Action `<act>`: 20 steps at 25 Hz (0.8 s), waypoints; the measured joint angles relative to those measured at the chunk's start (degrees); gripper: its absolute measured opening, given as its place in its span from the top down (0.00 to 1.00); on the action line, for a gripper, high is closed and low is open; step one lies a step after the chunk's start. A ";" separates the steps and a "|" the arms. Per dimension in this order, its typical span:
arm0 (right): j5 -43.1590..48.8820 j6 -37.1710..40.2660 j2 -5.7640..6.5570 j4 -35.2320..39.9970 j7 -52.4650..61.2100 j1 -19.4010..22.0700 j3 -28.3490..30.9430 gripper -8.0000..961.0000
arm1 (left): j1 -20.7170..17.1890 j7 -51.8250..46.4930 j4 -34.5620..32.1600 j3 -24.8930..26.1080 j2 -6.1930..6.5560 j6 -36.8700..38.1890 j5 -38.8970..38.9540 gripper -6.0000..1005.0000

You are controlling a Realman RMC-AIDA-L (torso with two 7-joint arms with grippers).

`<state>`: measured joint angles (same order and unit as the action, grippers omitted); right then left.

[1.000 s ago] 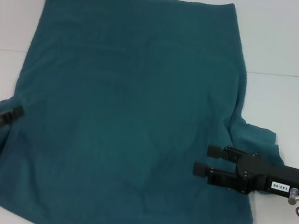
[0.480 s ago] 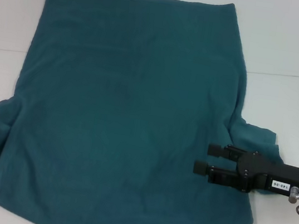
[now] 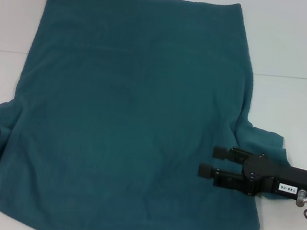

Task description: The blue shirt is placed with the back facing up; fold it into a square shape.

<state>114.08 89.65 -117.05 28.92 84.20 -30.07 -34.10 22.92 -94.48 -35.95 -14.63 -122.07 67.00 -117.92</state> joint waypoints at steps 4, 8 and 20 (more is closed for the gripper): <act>0.00 0.00 0.00 0.00 0.00 0.00 0.00 0.07 | 0.05 0.00 0.03 -0.37 -0.08 0.13 -0.09 0.14; 0.00 0.00 -0.02 0.00 0.00 0.10 0.00 0.07 | 0.16 0.00 0.17 -0.48 -0.10 0.15 -0.18 0.15; -0.02 -0.04 -0.19 0.00 0.00 0.10 0.12 0.07 | 0.29 -0.44 -0.44 -0.55 -0.11 -1.26 -0.20 0.26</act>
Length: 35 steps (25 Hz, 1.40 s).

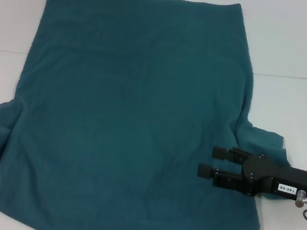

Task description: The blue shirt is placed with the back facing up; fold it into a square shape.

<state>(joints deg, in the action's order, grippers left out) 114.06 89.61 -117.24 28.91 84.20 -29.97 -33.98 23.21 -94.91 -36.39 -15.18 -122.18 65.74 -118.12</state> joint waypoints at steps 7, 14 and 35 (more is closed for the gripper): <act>-0.10 -0.05 0.01 0.00 0.00 0.08 0.06 0.07 | 0.04 -0.06 -0.15 -0.11 0.01 -0.23 -0.54 0.55; -0.16 -0.06 0.00 0.00 -0.03 0.17 0.10 0.07 | 0.08 -0.27 -0.18 -0.64 -0.04 -0.34 -0.70 0.80; -0.16 -1.24 -1.51 -0.18 0.00 -0.16 1.37 0.07 | 1.81 -0.85 -3.89 -0.77 1.80 -5.38 -2.60 0.97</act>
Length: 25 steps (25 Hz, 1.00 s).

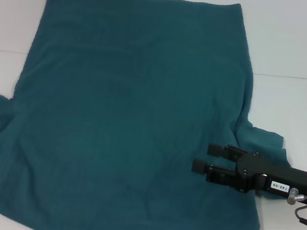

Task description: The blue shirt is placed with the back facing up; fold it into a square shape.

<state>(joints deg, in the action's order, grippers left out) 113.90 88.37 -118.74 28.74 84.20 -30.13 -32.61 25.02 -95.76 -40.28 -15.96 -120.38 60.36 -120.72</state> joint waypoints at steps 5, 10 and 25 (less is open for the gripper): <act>-0.32 -0.05 -0.20 -0.10 0.00 -0.02 0.03 0.07 | 1.06 -0.03 -0.06 -0.12 0.26 -1.79 -1.91 0.97; -0.57 -0.03 -0.23 -0.19 0.00 0.00 0.02 0.07 | 1.37 -0.05 -0.72 -0.07 0.64 -1.92 -1.97 0.97; -0.62 -0.07 -0.24 -0.44 0.00 -0.03 0.00 0.07 | 1.29 -1.90 -3.05 -0.44 0.55 -0.07 -1.98 0.97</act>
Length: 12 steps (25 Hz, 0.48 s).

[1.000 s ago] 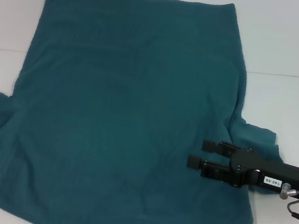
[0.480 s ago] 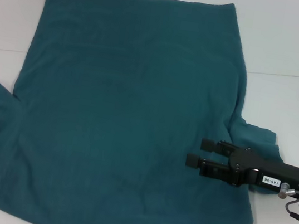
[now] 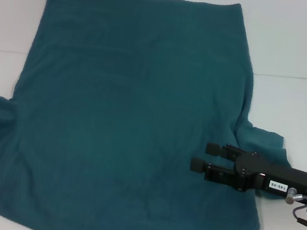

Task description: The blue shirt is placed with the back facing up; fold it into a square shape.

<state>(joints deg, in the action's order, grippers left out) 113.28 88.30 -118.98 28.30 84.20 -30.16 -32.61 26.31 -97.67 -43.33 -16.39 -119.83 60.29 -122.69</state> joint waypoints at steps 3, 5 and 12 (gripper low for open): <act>0.00 0.01 0.00 0.00 -0.02 0.01 0.00 0.07 | 0.01 -1.08 0.00 -0.21 -0.14 2.19 0.23 0.97; 0.00 0.01 0.00 0.00 -0.13 0.01 -0.01 0.07 | 0.13 -1.97 0.00 -0.21 -0.31 5.16 0.70 0.97; 0.01 0.03 0.00 -0.03 -0.52 0.02 -0.30 0.07 | 1.56 -2.66 -0.80 -0.24 -2.40 13.51 2.52 0.97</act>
<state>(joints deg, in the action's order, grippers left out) 113.28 88.33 -118.98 28.27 83.68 -30.14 -32.91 27.86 -100.33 -44.14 -16.63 -122.22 73.80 -120.17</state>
